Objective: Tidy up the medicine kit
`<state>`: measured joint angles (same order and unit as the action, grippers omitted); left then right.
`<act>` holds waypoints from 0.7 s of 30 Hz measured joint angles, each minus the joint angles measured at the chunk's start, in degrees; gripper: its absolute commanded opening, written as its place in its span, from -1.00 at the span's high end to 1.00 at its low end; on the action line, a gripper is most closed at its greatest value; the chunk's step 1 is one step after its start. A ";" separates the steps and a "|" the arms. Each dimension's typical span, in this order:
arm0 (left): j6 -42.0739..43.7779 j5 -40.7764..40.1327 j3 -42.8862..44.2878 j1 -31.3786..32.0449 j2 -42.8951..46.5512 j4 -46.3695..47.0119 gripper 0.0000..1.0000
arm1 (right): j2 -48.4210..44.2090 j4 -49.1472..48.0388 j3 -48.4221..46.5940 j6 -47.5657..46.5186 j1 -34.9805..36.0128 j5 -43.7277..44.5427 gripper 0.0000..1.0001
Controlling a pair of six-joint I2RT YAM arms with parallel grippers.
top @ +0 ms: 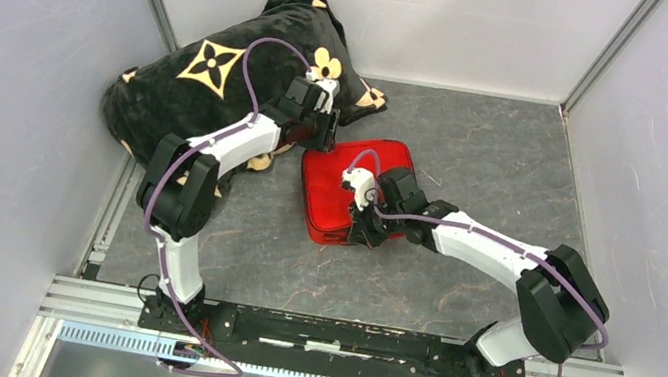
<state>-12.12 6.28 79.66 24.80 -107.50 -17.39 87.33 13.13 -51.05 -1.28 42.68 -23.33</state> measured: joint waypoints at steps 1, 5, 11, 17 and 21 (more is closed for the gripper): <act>0.00 -0.07 0.00 0.04 0.00 0.02 -0.06 | -0.44 -0.15 0.35 0.83 0.04 1.36 1.00; -0.70 -0.07 -0.66 0.09 0.63 0.20 -0.07 | -3.06 0.50 2.10 5.22 -2.89 6.21 1.00; -0.81 -1.99 -7.96 1.60 7.13 -0.07 -0.13 | -2.29 2.73 0.33 6.80 -15.06 9.33 1.00; -1.57 -6.67 -14.47 9.73 15.56 -3.26 -0.54 | 7.87 4.35 -12.04 1.07 -22.62 14.60 1.00; -1.20 -8.11 -16.31 13.00 22.01 -3.89 -0.84 | 12.28 4.72 -16.96 -3.48 -23.15 13.07 1.00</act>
<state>-13.32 -1.83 63.35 37.80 -85.49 -21.28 99.61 17.85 -68.01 -4.75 19.53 -10.26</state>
